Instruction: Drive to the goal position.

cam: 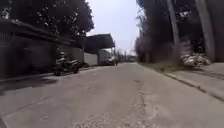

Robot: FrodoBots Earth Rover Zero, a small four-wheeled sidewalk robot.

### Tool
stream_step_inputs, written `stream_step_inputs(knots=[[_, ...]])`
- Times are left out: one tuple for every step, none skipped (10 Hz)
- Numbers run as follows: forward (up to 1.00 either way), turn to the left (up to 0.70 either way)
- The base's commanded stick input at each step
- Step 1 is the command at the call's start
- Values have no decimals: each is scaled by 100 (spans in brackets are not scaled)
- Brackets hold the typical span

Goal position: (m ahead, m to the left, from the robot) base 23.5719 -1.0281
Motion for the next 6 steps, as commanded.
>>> stream_step_inputs(knots=[[100, 0], [100, 0], [100, 0], [100, 0], [100, 0], [100, 0]])
